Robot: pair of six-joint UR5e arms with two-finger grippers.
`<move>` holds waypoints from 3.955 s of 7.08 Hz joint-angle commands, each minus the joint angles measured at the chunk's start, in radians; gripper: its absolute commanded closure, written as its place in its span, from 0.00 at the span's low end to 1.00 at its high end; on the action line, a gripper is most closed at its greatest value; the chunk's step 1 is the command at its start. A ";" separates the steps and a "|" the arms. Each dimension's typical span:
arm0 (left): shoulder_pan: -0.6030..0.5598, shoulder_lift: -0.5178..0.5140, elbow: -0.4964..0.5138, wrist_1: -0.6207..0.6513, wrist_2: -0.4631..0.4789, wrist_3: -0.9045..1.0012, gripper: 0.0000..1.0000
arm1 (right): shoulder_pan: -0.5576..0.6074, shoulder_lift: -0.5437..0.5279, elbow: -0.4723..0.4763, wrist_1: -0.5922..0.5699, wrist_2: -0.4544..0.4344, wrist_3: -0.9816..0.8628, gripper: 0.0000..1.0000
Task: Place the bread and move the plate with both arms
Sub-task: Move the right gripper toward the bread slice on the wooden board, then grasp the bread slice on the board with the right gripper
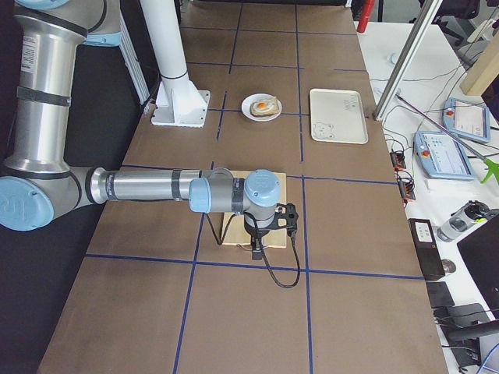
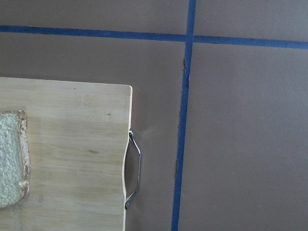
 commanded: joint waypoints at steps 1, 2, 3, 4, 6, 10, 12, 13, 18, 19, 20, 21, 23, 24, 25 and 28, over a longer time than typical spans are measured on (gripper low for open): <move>0.014 0.002 -0.009 0.002 -0.001 0.001 0.00 | -0.003 0.001 -0.002 0.001 0.000 -0.002 0.00; 0.014 0.005 -0.009 0.002 -0.001 0.001 0.00 | -0.006 0.001 -0.002 0.003 0.000 -0.005 0.00; 0.016 0.005 -0.009 -0.006 -0.003 -0.004 0.00 | -0.018 0.001 -0.002 0.004 -0.006 -0.009 0.00; 0.016 -0.001 -0.011 -0.011 -0.004 -0.008 0.00 | -0.020 -0.001 -0.002 0.028 -0.007 -0.012 0.00; 0.016 -0.009 0.000 -0.009 -0.057 -0.010 0.00 | -0.021 -0.011 -0.013 0.085 -0.005 -0.014 0.00; 0.016 0.005 0.001 -0.014 -0.142 0.001 0.00 | -0.063 -0.010 -0.019 0.105 0.000 0.001 0.00; 0.013 0.006 -0.014 -0.015 -0.142 -0.001 0.00 | -0.101 -0.002 -0.024 0.110 0.027 0.074 0.01; 0.014 0.040 -0.063 -0.015 -0.141 -0.001 0.00 | -0.172 0.009 -0.022 0.200 0.053 0.238 0.02; 0.016 0.043 -0.022 -0.133 -0.141 -0.010 0.00 | -0.513 0.045 -0.103 0.693 -0.095 0.899 0.10; 0.016 0.043 -0.020 -0.135 -0.141 -0.008 0.00 | -0.520 0.045 -0.146 0.725 -0.103 0.900 0.12; 0.016 0.043 -0.020 -0.135 -0.141 -0.008 0.00 | -0.532 0.076 -0.203 0.772 -0.111 0.905 0.12; 0.016 0.043 -0.020 -0.136 -0.142 -0.010 0.00 | -0.546 0.090 -0.243 0.791 -0.111 0.905 0.14; 0.016 0.043 -0.020 -0.135 -0.142 -0.010 0.00 | -0.546 0.091 -0.234 0.815 -0.106 0.913 0.39; 0.016 0.045 -0.020 -0.135 -0.142 -0.010 0.00 | -0.544 0.091 -0.208 0.816 -0.100 0.914 0.59; 0.016 0.045 -0.020 -0.135 -0.142 -0.010 0.00 | -0.541 0.085 -0.180 0.814 -0.097 0.914 0.68; 0.016 0.045 -0.020 -0.135 -0.144 -0.010 0.00 | -0.541 0.072 -0.217 0.817 -0.111 0.902 0.90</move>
